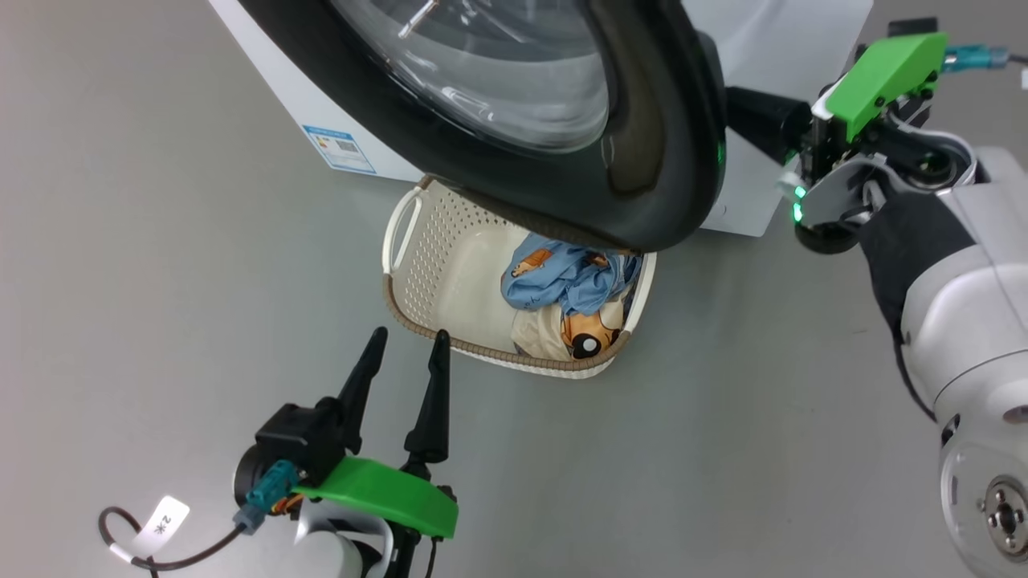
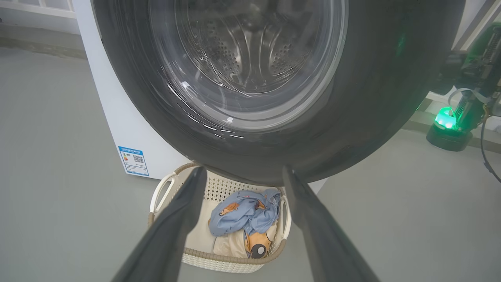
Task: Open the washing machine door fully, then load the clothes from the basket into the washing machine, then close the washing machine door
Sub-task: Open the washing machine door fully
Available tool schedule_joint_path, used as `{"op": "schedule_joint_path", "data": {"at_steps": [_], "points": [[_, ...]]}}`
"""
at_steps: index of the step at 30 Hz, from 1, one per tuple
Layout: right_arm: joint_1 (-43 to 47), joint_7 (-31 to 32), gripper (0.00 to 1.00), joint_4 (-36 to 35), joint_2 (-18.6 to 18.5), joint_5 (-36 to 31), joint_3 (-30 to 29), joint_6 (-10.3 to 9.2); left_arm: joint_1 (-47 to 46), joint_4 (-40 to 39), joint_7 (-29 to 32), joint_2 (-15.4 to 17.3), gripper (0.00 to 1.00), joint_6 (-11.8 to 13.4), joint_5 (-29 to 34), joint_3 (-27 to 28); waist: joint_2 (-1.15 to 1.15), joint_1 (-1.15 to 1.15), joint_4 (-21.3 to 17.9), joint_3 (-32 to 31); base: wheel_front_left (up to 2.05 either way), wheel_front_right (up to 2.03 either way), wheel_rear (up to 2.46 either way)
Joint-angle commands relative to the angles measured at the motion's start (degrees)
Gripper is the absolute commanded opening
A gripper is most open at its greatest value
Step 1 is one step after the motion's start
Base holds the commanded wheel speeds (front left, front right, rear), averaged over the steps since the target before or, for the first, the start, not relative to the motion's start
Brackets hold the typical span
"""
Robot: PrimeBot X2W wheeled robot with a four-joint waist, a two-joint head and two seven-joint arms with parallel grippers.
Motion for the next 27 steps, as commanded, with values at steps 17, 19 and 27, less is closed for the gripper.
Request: {"op": "schedule_joint_path", "data": {"at_steps": [17,19,27], "points": [[7.82,3.54,0.0,-4.26,4.91,4.13,1.18,0.1,2.66,-0.36,-0.38,1.0,1.0,-0.36,1.48,2.56,0.0,0.0,-0.38,-3.5,0.0,0.0,0.0],[8.58,4.1,0.0,-4.62,5.01,4.47,1.57,0.1,2.91,-0.28,-0.38,1.0,1.0,-0.41,1.56,2.57,0.0,0.0,-0.44,-3.77,0.0,0.0,0.0],[12.11,7.37,0.0,-6.83,5.14,9.67,5.8,0.1,3.64,0.05,-0.38,1.0,1.0,-0.49,2.14,2.77,0.0,0.0,-0.8,-5.3,0.0,0.0,0.0]]}}
